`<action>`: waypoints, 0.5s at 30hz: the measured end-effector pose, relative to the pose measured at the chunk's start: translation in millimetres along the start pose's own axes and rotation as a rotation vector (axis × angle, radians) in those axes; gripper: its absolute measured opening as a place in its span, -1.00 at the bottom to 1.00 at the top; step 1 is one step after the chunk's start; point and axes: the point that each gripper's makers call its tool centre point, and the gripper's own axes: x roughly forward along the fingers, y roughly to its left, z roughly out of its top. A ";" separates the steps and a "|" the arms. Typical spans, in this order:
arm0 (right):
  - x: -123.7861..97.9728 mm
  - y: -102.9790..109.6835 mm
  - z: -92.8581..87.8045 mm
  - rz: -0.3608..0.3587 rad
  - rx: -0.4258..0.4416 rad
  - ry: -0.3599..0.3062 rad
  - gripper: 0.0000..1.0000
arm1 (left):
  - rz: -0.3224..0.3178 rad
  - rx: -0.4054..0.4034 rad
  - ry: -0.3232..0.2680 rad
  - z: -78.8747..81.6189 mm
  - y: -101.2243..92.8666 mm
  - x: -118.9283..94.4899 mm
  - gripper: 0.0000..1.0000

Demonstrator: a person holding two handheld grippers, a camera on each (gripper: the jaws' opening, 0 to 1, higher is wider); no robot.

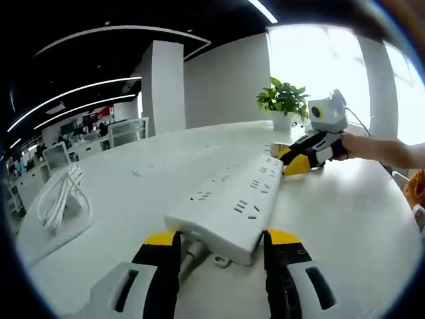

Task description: Straighten the power strip on the desk, plug the charger into it

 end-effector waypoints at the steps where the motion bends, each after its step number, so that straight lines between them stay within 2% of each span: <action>1: -0.3 1.0 -0.3 -0.015 -0.007 -0.004 -0.57 | -0.002 0.000 -0.001 0.2 0.2 0.3 0.01; 15: -4.0 3.8 -1.9 -0.077 0.011 -0.040 -0.57 | -0.034 0.019 -0.014 2.6 3.2 5.1 0.03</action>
